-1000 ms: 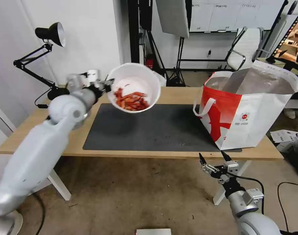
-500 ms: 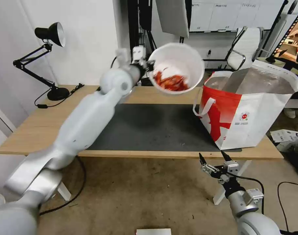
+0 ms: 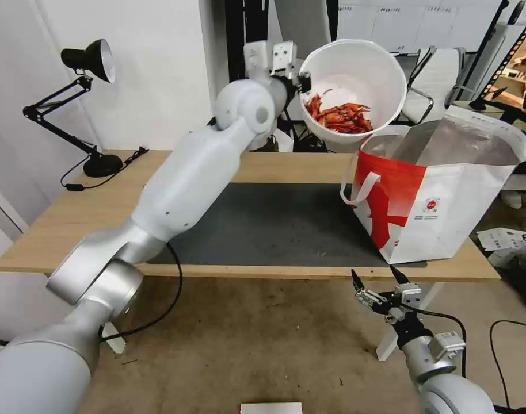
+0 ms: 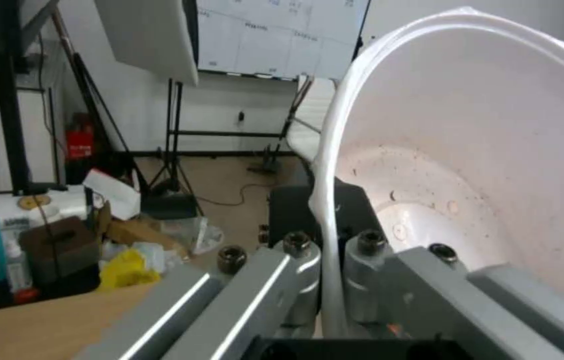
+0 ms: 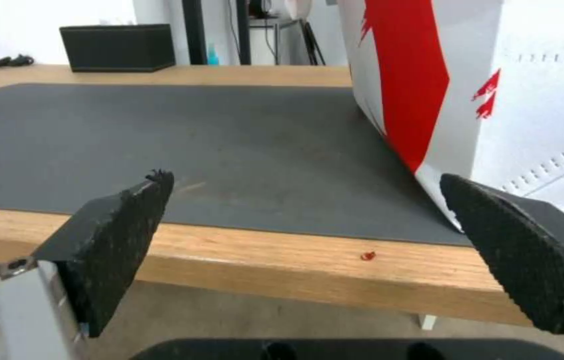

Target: Pick up the trash from the table and place it into the takeout bag.

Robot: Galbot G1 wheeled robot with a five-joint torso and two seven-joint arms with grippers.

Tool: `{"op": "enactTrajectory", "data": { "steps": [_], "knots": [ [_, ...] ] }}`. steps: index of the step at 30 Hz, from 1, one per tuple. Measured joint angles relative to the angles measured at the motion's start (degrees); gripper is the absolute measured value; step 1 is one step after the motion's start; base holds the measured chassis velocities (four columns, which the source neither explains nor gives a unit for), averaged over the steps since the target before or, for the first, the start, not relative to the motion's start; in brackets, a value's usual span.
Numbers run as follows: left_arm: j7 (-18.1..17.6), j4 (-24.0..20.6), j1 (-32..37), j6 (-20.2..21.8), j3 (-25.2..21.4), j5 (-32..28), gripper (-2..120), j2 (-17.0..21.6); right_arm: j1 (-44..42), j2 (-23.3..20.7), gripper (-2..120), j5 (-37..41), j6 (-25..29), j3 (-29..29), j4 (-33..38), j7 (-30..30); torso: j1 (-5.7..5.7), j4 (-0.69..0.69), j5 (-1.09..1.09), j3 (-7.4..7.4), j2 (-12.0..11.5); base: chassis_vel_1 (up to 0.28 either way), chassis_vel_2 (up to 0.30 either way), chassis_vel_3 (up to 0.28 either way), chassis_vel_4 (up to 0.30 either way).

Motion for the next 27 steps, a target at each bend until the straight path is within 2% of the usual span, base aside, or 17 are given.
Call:
{"op": "enactTrajectory", "data": {
  "steps": [5,12,20,25,27],
  "knots": [
    [0.15,4.14,-0.98,-1.88,2.18,2.3,0,-3.84,0.0,0.0,100,0.0,0.0,0.0,0.0,0.0,0.0,-0.01,0.0,0.0,0.0,0.0,0.0,0.0,0.0],
    [0.17,7.63,-1.25,-3.63,3.67,2.17,0,-7.17,0.0,0.0,100,0.0,0.0,0.0,0.0,0.0,0.0,-0.01,0.0,0.0,0.0,0.0,0.0,0.0,0.0],
    [0.08,8.01,-1.75,-5.99,4.64,1.08,0,-8.17,0.0,0.0,100,0.0,0.0,0.0,0.0,0.0,-0.01,0.0,0.0,0.0,0.0,0.0,0.0,0.0,0.0],
    [1.15,8.92,-1.67,-9.56,6.25,6.57,0,-8.07,0.0,0.0,100,0.0,0.0,0.0,0.0,0.0,-0.01,0.0,-0.01,0.0,0.0,0.0,0.0,0.0,0.0],
    [1.37,8.93,-1.65,-9.84,6.43,6.86,0,-8.05,0.0,0.0,100,0.0,0.0,0.0,0.0,0.0,-0.01,0.01,-0.01,0.0,0.0,0.0,0.0,0.0,0.0]
  ]
}}
